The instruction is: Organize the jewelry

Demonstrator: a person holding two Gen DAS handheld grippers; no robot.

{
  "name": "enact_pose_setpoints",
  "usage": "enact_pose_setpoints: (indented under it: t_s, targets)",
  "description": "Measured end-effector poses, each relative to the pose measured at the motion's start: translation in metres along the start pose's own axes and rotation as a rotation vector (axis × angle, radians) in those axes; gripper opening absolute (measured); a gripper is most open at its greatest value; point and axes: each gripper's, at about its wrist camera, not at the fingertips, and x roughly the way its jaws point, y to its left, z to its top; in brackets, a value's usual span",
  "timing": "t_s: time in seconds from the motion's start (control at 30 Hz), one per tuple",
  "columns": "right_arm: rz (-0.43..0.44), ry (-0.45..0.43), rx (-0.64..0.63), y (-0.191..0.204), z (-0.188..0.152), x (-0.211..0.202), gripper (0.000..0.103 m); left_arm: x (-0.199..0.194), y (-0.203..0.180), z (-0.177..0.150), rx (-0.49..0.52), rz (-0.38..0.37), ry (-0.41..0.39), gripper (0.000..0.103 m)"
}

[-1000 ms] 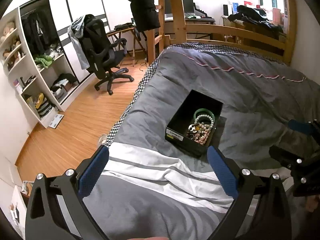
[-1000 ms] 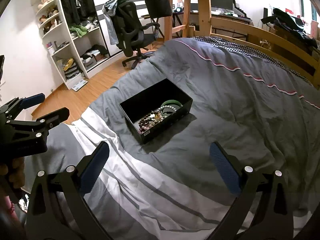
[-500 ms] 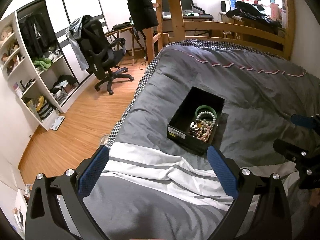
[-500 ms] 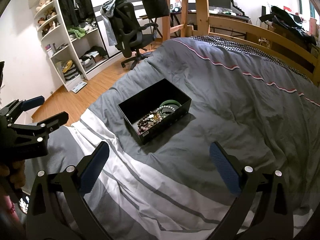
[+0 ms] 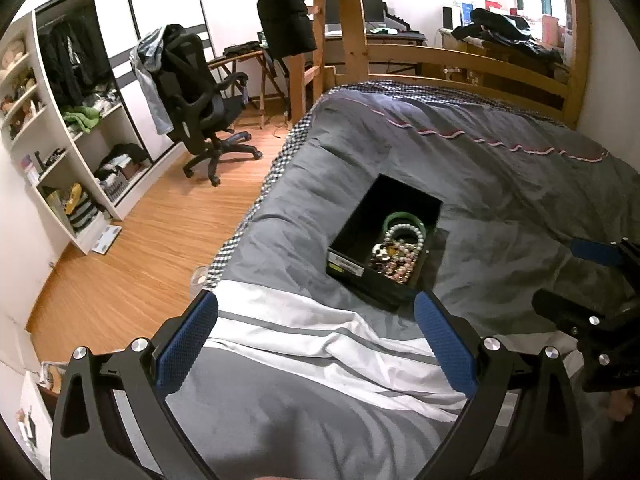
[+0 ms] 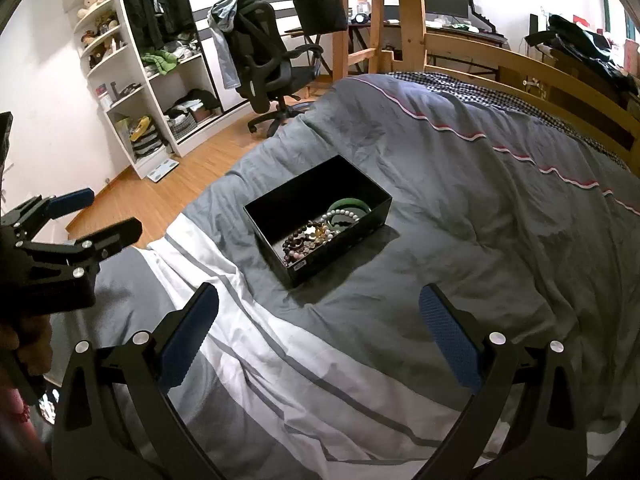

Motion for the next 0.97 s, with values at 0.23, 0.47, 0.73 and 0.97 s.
enact_pose_setpoints:
  t_s: [0.23,0.47,0.73,0.97]
  targets:
    - [-0.002,0.0,-0.011,0.001,0.0,-0.001,0.099,0.007,-0.012,-0.005,0.006,-0.002,0.017,0.097]
    - [-0.003,0.002,-0.007,0.001,0.0,-0.001,0.099,0.006,-0.016,-0.005,0.007,0.006,0.014,0.097]
    - [-0.003,0.003,-0.011,0.001,0.0,0.0,0.099,0.008,-0.015,-0.006,-0.003,-0.003,0.021,0.097]
    - [-0.01,-0.001,-0.006,0.001,-0.001,0.001,0.099,0.007,-0.014,-0.005,-0.013,-0.02,0.018,0.097]
